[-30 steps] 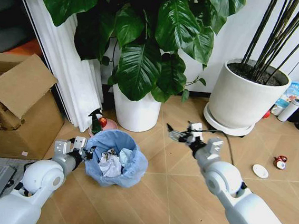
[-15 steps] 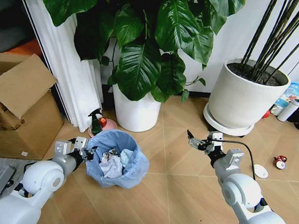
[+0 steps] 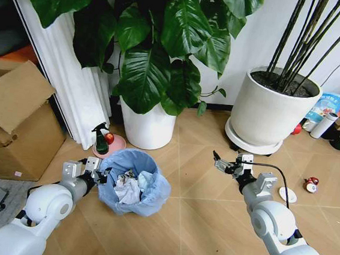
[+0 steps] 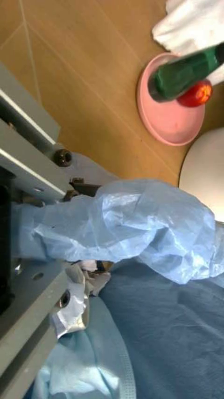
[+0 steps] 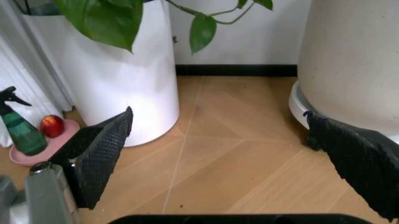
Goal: Pick up the trash bin and place the garbage on the floor into it.
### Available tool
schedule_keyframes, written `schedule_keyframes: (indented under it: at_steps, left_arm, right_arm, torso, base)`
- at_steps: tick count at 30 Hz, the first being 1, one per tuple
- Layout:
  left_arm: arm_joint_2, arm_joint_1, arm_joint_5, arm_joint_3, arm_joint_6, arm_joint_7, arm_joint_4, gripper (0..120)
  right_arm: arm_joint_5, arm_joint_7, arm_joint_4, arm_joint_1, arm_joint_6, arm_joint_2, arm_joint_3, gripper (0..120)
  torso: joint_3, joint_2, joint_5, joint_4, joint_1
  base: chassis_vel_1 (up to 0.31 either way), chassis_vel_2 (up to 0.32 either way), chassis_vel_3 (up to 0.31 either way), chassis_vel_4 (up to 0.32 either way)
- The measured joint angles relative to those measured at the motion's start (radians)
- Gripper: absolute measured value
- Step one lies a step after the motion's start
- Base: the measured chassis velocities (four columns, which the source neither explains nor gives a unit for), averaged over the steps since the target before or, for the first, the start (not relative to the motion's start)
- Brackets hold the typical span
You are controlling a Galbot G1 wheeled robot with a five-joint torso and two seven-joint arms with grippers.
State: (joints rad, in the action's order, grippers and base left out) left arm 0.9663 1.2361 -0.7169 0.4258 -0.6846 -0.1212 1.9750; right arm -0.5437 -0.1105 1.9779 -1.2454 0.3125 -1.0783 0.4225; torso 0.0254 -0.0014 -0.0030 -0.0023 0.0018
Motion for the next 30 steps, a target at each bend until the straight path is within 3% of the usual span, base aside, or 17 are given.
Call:
schedule_keyframes:
  at_steps: [30]
  left_arm:
    - [0.018, 0.057, 0.032, -0.005, 0.0, 0.001, 0.04, 0]
  right_arm:
    - [0.02, 0.014, 0.046, -0.083, -0.009, -0.032, 0.034, 100]
  torso:
    - [0.0, 0.0, -0.0003, 0.0001, 0.0]
  base:
    - [-0.148, -0.149, 0.15, 0.152]
